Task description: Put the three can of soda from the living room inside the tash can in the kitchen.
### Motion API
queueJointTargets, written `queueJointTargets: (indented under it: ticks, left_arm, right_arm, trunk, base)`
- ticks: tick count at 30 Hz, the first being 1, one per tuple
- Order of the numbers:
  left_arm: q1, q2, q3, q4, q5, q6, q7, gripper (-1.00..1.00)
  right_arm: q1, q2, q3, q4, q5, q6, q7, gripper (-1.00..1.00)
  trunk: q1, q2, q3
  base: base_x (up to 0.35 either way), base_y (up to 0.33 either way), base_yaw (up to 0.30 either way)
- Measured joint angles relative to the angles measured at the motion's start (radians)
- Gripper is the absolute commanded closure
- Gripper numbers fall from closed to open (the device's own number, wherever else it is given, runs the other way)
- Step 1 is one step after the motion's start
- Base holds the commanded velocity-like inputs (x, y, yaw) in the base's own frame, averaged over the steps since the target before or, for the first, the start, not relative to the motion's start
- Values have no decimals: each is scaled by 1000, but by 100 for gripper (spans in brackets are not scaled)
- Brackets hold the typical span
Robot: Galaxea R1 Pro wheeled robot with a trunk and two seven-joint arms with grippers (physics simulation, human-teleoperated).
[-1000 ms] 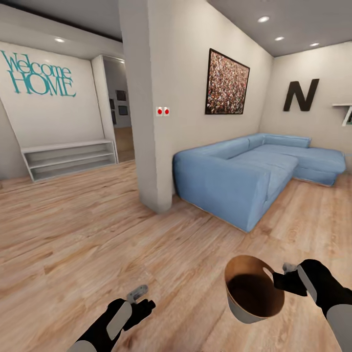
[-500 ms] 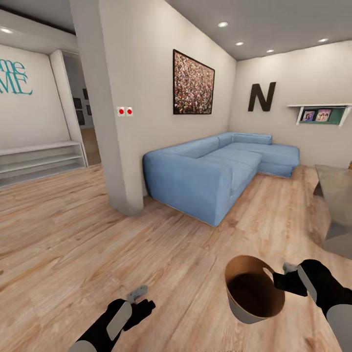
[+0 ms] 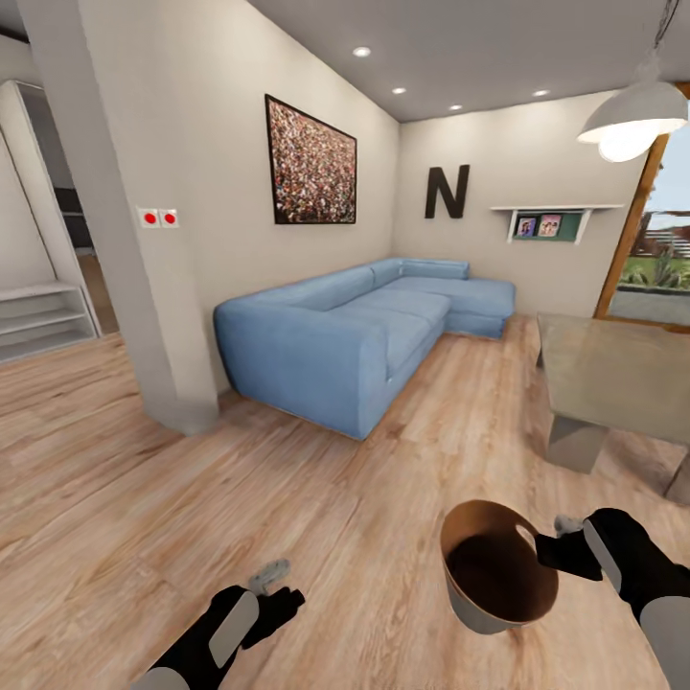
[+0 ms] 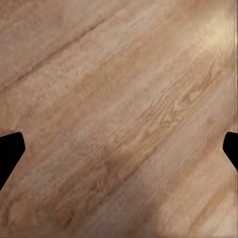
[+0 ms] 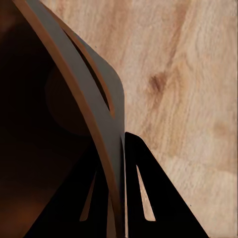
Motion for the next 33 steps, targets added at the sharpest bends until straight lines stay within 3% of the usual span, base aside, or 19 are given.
queueJointTargets:
  ticks: [33]
  left_arm:
    - [0,0,0,0,0,0,-1,-100]
  right_arm:
    - [0,-1,0,0,0,0,0,100]
  trunk:
    - [0,0,0]
  base:
    - [0,-324,-287]
